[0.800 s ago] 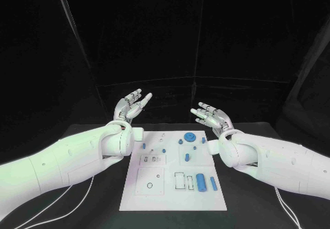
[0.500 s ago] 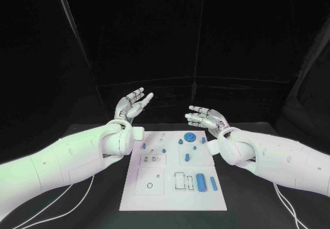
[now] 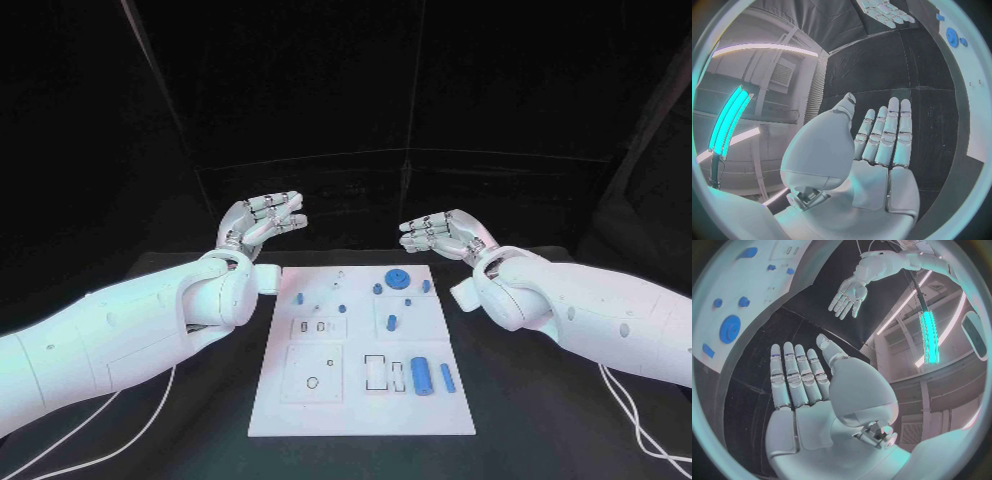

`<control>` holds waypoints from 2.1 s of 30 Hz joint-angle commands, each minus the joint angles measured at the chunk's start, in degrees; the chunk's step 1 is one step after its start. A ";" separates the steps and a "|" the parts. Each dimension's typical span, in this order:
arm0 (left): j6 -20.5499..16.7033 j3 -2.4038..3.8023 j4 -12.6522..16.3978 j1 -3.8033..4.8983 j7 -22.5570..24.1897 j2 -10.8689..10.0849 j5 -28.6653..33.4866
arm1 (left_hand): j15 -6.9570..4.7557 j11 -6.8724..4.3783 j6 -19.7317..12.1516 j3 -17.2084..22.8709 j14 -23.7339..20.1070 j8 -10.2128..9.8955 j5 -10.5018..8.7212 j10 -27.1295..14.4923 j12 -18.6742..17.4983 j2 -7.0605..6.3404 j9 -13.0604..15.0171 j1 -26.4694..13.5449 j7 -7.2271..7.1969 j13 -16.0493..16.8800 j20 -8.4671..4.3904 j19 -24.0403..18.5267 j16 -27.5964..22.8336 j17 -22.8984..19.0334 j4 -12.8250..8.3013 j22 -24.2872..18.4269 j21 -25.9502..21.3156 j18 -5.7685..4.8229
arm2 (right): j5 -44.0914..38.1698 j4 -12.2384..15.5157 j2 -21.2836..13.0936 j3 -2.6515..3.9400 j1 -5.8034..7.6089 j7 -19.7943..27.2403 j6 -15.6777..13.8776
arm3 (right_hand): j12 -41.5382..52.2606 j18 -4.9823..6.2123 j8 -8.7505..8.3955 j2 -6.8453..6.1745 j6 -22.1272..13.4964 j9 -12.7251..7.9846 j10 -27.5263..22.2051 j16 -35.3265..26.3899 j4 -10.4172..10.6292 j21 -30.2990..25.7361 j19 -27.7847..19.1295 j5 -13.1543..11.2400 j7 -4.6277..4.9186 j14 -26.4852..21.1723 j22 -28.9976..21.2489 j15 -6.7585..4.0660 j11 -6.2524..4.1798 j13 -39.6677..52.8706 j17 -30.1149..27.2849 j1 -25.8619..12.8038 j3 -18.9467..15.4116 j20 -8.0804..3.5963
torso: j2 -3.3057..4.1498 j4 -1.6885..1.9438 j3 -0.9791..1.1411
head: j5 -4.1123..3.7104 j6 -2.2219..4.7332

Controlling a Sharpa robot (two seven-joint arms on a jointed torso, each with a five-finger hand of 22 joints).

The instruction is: Assemble the parts on the task board

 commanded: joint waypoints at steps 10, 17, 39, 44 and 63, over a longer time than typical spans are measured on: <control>4.04 0.00 9.11 0.05 0.00 -5.45 -1.37 | -2.35 -1.70 3.72 -1.95 7.92 1.05 -0.23 6.21 1.28 0.81 -0.07 -0.10 0.98 0.47 -2.37 7.24 1.73 4.06 -2.20 0.11 1.38 0.78 | -28.14 -0.03 0.00 0.09 4.91 -7.80 3.25 | -1.44 0.78 -0.36 -2.34 8.60 0.32 11.86 3.76 -3.56 7.27 16.06 0.77 -1.76 18.80 2.08 -5.66 -3.49 0.53 3.24 -1.23 4.51 -6.09 | 4.38 0.57 -0.40 | -0.97 1.21; 6.21 -0.12 13.47 0.02 -1.71 -7.47 -3.34 | -3.47 -2.85 6.74 -5.31 10.56 2.49 -0.26 10.74 2.67 0.43 0.26 -3.46 0.09 1.67 -3.42 9.95 2.68 6.66 -0.90 0.08 1.63 0.78 | -41.24 0.82 0.41 0.15 6.64 -14.60 7.44 | -1.42 0.70 -0.25 -4.27 9.94 0.36 14.44 8.51 -3.26 14.07 24.30 0.52 -2.72 27.66 5.38 -8.33 -5.02 0.81 7.40 -1.29 3.71 -9.41 | 6.06 1.20 -0.49 | -1.58 1.73; 7.55 -0.19 20.12 0.02 -2.74 -9.59 -3.90 | -3.63 -3.00 7.10 -6.27 10.88 2.63 -0.28 11.10 2.59 0.57 0.28 -3.99 -0.07 1.92 -3.63 10.52 2.79 7.45 -0.64 0.01 1.54 0.75 | -61.26 0.23 4.30 0.23 7.74 -24.34 14.45 | -2.86 0.09 -0.80 -6.09 8.04 0.25 9.96 8.75 -2.85 28.52 29.47 -0.50 -2.91 27.21 13.92 -8.52 -4.67 0.43 13.51 -2.73 5.65 -10.40 | 9.20 1.72 -0.67 | -2.53 2.20; 7.71 -0.19 20.30 0.03 -2.92 -9.62 -3.90 | -3.64 -2.99 7.08 -6.32 10.90 2.62 -0.28 11.07 2.57 0.57 0.28 -4.00 -0.07 1.92 -3.64 10.55 2.80 7.49 -0.64 0.00 1.53 0.75 | -61.82 -0.16 5.11 0.23 7.75 -24.32 14.83 | -2.77 0.10 -0.74 -6.28 7.99 0.28 9.79 8.52 -2.72 32.04 28.79 -0.50 -2.91 27.06 16.24 -8.52 -4.67 0.51 14.86 -2.85 6.51 -10.18 | 9.54 1.86 -0.74 | -2.63 2.18; 8.05 -0.19 20.41 0.13 -3.34 -9.89 -3.90 | -3.66 -3.00 7.05 -6.40 10.97 2.59 -0.25 10.99 2.46 0.71 0.26 -3.91 -0.07 1.92 -3.67 10.68 2.83 7.66 -0.69 -0.01 1.52 0.75 | -62.05 -1.36 6.65 0.23 7.74 -24.37 16.30 | -2.75 -0.98 -0.73 -6.55 7.94 0.28 9.74 7.72 -2.43 45.62 28.26 -0.40 -2.82 26.81 30.28 -8.41 -4.58 0.53 17.77 -2.86 9.56 -9.56 | 10.33 1.95 -0.72 | -2.37 2.17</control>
